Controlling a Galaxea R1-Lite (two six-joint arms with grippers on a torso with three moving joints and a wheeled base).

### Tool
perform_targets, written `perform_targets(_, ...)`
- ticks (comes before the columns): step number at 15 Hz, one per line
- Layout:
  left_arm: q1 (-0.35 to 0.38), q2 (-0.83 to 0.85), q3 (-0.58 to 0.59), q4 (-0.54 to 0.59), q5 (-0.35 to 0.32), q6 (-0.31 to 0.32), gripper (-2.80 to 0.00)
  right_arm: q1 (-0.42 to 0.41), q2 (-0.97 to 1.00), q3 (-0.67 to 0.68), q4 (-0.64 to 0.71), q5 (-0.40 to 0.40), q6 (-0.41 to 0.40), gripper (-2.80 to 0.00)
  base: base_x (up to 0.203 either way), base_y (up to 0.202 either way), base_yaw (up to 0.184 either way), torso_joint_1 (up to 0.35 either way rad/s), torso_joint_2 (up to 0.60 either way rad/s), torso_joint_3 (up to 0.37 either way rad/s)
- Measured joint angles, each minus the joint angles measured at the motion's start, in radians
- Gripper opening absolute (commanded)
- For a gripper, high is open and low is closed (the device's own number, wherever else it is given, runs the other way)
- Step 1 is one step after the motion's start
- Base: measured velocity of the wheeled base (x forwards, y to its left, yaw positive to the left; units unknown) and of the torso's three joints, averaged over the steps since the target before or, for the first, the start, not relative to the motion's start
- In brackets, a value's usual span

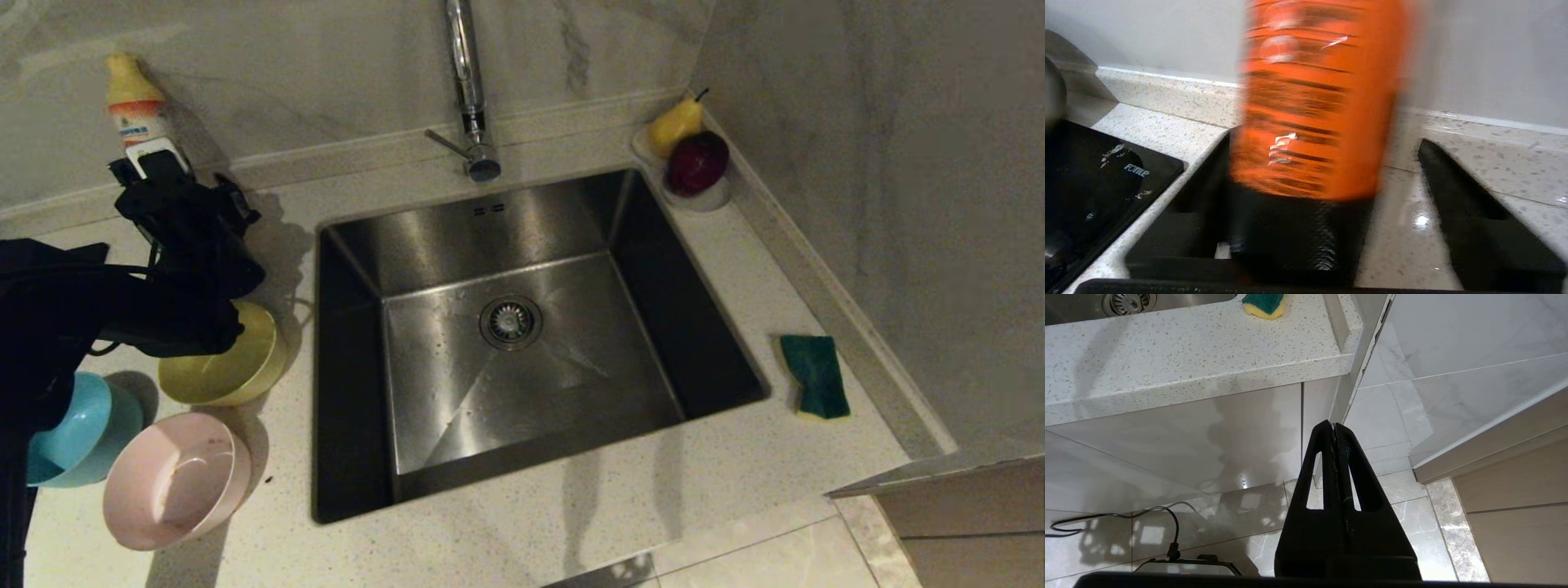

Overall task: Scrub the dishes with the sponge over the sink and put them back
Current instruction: Place the dish soap on the table

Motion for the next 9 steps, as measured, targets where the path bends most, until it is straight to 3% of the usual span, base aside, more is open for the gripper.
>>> perform_targets(9,-0.001,0.006,-0.025,0.015,-0.005,0.000,-2.80,0.000,0.000,0.000,0.000,0.000,0.000,-2.80,0.000,0.000,0.000,0.000,0.00,0.000)
